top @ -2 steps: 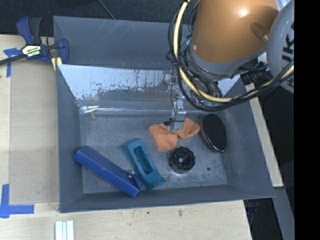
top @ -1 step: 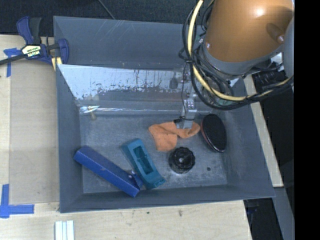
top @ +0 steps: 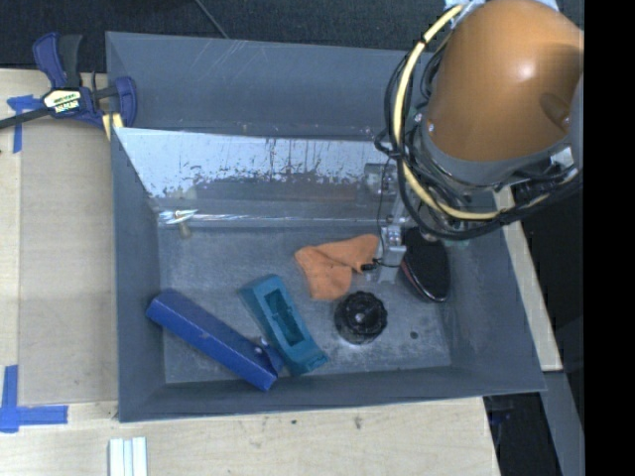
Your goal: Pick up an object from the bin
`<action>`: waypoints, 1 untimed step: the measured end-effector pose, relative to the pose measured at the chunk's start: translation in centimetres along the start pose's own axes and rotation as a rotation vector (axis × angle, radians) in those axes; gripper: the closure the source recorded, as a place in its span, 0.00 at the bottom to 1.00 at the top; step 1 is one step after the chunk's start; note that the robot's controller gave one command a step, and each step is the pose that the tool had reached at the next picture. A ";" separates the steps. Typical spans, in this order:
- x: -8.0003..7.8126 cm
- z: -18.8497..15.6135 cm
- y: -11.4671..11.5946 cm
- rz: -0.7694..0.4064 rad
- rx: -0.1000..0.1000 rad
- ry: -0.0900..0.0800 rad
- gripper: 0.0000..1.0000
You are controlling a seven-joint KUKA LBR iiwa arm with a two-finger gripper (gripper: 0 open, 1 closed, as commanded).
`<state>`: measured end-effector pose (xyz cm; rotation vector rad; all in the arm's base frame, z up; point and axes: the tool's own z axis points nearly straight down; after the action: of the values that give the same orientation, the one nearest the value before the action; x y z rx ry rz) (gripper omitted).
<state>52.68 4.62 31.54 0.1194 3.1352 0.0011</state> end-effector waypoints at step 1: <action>-2.5 0.7 0.8 0.034 0.001 0.000 0.00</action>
Offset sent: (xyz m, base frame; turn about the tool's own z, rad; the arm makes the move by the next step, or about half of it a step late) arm 0.0159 0.0074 -0.0578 -0.0264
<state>55.26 5.21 30.80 0.1733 3.1326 -0.0009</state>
